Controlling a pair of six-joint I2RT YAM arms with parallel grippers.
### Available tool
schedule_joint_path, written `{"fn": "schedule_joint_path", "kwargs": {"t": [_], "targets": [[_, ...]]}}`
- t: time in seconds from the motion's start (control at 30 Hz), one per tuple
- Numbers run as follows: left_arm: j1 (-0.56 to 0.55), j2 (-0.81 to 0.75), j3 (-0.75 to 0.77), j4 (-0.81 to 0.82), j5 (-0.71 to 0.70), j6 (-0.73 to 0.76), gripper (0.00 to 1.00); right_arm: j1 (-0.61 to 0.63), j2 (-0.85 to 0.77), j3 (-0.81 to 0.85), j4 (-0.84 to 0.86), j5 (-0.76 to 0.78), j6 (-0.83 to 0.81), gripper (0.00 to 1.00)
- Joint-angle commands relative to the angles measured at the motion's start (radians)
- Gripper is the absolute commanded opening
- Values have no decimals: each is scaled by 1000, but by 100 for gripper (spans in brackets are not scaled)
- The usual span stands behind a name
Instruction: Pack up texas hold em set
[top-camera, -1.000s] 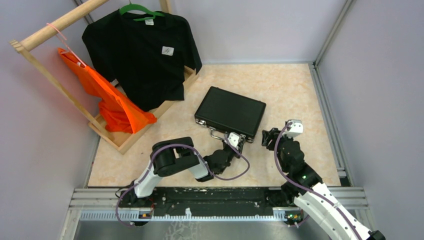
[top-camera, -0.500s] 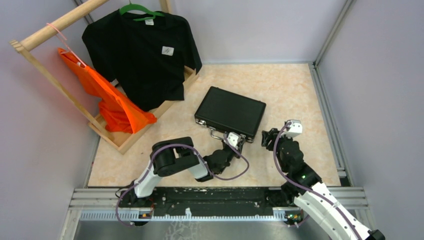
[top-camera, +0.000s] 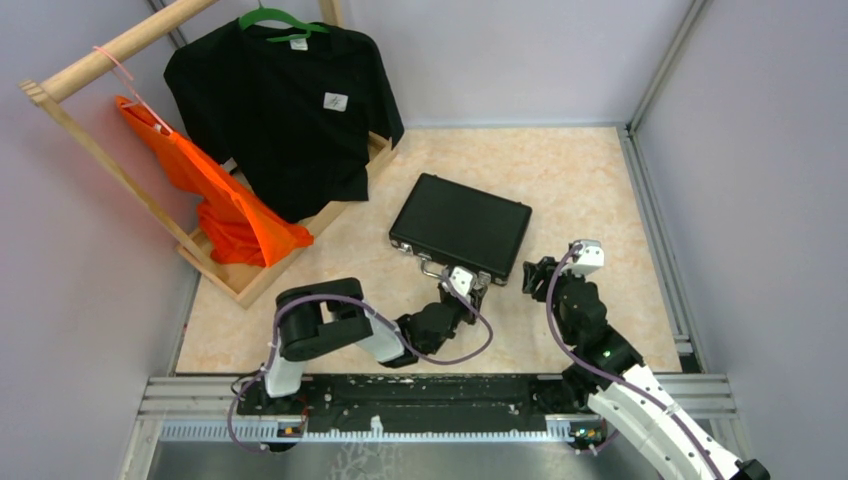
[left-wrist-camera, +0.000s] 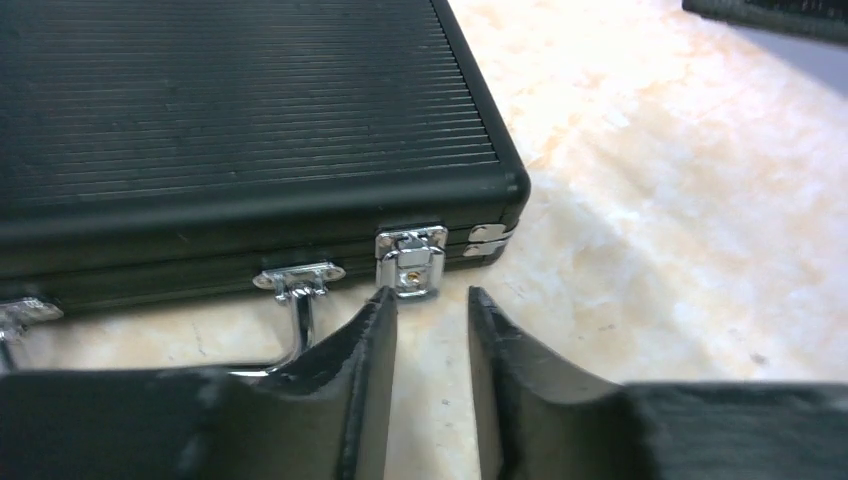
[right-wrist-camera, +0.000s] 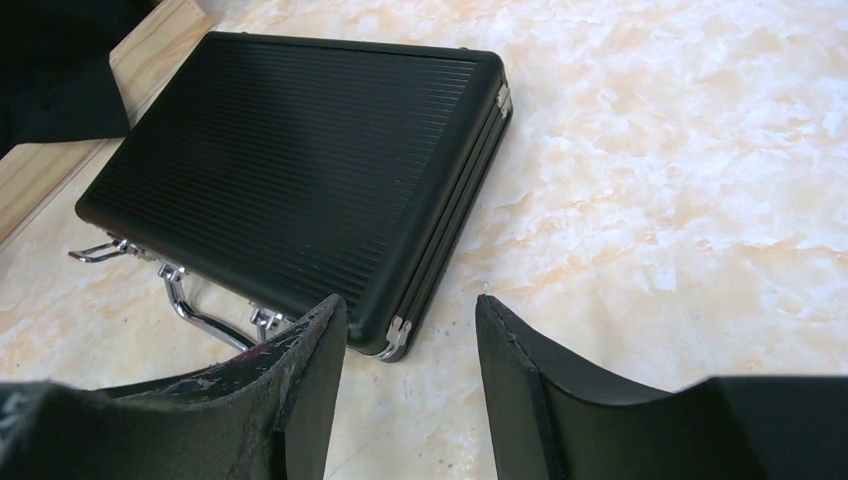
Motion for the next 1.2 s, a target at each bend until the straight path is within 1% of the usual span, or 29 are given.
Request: {"fn": "schedule_joint_path", "kwargs": {"t": [0.0,0.03,0.07,0.13,0.17,0.2,0.23,0.27,0.33,0.37,0.4,0.47,0.5,0.57,0.6,0.63,0.67,0.73,0.83,0.9,1.0,1.03,1.1,1.17], "targets": [[-8,-30,-27,-49,-29,-41,53,-8,2,1,56,-14,3,51],[-9,-42,-32,-43,-37,-39,61,-8,3,1,60,-20,2,51],[-9,-58,-38,-39,-45,-31,66,-8,7,1,67,-30,0,51],[-9,-107,-49,-36,-67,-12,72,-8,26,5,90,-61,-4,51],[-8,-139,-52,-48,-86,-3,75,-8,45,10,105,-81,-7,48],[-3,-176,-49,-76,-100,5,75,-8,70,17,118,-99,-6,41],[9,-216,-35,-143,-99,6,75,-8,97,28,130,-118,-6,36],[34,-252,-4,-249,-78,-21,76,-8,128,39,138,-137,-6,27],[127,-317,77,-518,17,-155,78,-8,195,58,160,-180,-5,8],[195,-338,106,-609,49,-233,78,-8,226,63,170,-205,-1,0],[233,-357,111,-630,62,-237,77,-8,249,67,183,-229,2,0],[287,-371,107,-593,44,-177,76,-8,291,57,222,-266,19,0],[321,-362,133,-617,58,-170,76,-8,309,48,258,-277,31,0],[394,-305,207,-732,116,-193,77,-8,354,26,323,-298,56,0],[421,-275,235,-762,140,-200,77,-8,378,20,352,-307,67,0],[443,-248,248,-766,159,-201,75,-8,407,19,372,-313,72,0],[459,-221,249,-734,180,-194,73,-8,436,23,390,-314,75,0],[491,-166,279,-712,238,-191,72,-8,495,36,423,-319,78,0],[521,-82,360,-782,310,-205,72,-8,586,57,476,-347,84,0],[528,-45,382,-810,343,-218,73,-8,640,60,517,-368,102,0],[536,-26,363,-807,359,-241,73,-7,702,45,575,-400,137,0],[540,-28,349,-802,355,-249,71,-7,710,38,589,-408,147,0],[554,-40,313,-786,354,-265,69,-6,711,22,609,-418,155,0],[568,-55,291,-774,360,-275,69,-7,705,20,594,-418,150,0]]}}
